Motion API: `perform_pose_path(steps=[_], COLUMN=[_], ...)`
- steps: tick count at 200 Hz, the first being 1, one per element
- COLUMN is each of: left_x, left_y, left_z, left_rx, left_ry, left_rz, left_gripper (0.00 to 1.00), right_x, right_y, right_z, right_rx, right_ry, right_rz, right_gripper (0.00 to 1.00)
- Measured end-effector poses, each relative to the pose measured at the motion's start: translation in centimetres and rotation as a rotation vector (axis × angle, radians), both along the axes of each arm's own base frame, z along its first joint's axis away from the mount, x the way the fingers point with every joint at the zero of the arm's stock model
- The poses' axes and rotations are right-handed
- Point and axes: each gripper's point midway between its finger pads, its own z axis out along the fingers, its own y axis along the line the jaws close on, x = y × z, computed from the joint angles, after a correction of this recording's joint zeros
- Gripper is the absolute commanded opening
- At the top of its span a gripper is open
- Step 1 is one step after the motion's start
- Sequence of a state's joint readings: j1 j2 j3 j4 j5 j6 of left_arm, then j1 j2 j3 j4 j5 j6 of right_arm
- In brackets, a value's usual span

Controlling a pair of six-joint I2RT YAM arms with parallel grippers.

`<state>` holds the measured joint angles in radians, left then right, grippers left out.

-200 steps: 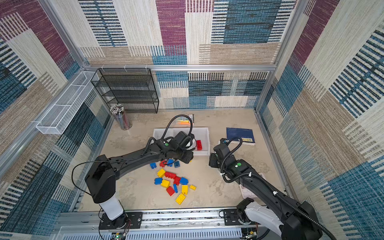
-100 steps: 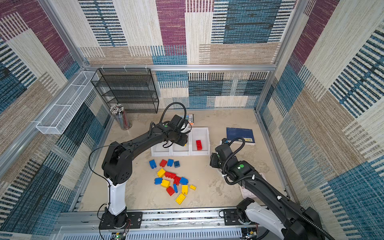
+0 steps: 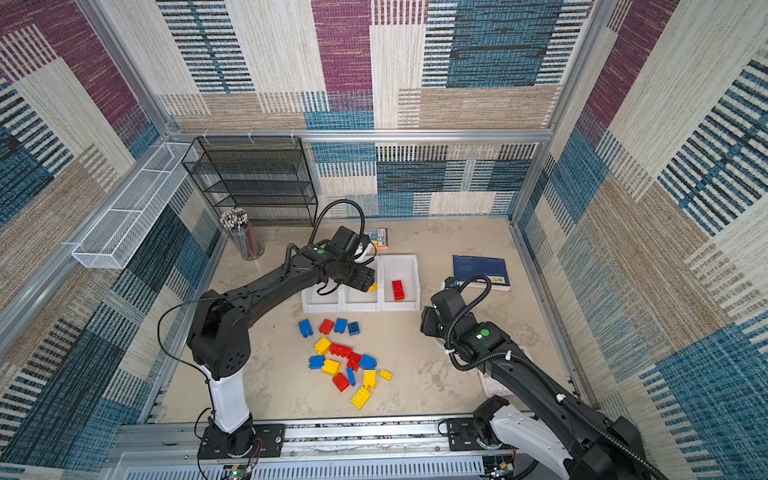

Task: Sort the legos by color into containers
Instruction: 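Grasp the yellow 2x2 brick with left gripper, drop it in middle compartment, then move the left gripper back over the brick pile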

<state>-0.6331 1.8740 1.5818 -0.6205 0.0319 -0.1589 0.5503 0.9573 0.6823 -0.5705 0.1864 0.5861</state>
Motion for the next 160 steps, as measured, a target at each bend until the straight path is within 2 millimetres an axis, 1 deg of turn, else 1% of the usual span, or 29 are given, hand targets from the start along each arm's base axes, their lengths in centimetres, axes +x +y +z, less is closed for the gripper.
perform_pose_path(steps=[18,45,60,88,101,129,160], left_x=[-1.7,-4.4,-6.2,-9.5,-10.7,-12.6,-14.2], left_y=[1.2,3.2,4.7,7.6,9.1,11.7,13.6], left_z=[0.8,1.3,0.8,-0.6,-1.2,-1.9,-2.4], left_rx=[-0.013,-0.029,-0.029,-0.024,-0.025,-0.013,-0.017], left_ry=[-0.013,-0.022,-0.013,0.004,0.009,0.009,0.008], left_rz=[0.003,0.017,0.036,0.091,0.143,0.224,0.287], left_gripper=[0.78,0.78,0.78,0.8,0.81,0.81,0.82], right_x=[0.1,0.2,0.3,0.6,0.7,1.1,1.8], right_y=[0.1,0.2,0.5,1.0,1.4,2.3,4.0], right_z=[-0.2,-0.6,-0.9,-1.0,-1.1,-1.1,-0.6], right_rx=[-0.002,-0.008,-0.003,0.005,0.013,0.024,0.042], right_ry=[0.005,0.017,0.025,0.025,0.027,0.031,0.018], right_rz=[0.001,0.003,0.011,0.027,0.043,0.082,0.132], right_gripper=[0.65,0.65,0.65,0.64,0.65,0.64,0.64])
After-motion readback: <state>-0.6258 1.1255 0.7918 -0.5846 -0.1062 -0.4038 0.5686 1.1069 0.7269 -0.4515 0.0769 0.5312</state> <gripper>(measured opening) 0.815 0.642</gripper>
